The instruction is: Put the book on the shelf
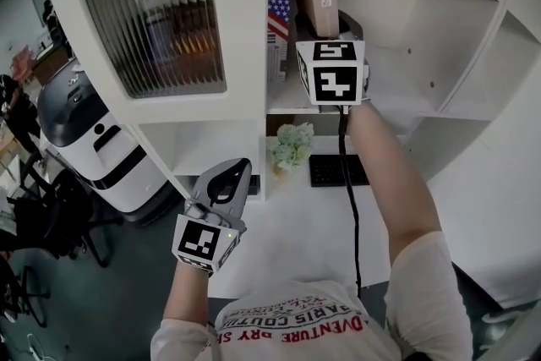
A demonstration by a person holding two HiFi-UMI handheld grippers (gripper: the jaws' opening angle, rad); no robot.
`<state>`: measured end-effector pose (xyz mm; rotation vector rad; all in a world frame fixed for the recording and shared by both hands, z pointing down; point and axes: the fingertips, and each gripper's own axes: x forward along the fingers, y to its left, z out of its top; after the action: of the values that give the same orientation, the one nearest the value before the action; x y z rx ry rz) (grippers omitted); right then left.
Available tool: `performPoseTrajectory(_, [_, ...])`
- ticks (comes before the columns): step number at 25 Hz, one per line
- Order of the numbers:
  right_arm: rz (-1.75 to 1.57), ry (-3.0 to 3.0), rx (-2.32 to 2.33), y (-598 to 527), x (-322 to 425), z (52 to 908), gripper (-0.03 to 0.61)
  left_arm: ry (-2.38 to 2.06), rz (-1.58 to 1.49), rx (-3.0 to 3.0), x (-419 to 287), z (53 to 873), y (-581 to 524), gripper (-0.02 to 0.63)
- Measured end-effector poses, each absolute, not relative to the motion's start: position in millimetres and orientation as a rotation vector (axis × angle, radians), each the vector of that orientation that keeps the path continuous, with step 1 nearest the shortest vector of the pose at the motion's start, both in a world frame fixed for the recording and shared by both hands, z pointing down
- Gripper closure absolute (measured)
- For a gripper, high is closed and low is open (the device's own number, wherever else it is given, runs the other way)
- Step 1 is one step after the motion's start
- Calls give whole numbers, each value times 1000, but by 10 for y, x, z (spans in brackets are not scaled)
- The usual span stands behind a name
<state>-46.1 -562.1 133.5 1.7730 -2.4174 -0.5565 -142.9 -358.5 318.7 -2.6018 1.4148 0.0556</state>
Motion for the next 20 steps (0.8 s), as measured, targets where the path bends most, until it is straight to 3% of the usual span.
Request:
performPoseTrajectory(9, [-515, -2430, 1771, -5783, -572, 1346, 395, 1444, 19, -2583, -1505, 3270, -3760, 609])
performPoseTrajectory(20, [-471, -2495, 1681, -5713, -551, 1416, 325, 1437, 5, -2593, -1437, 3316, -3789, 609])
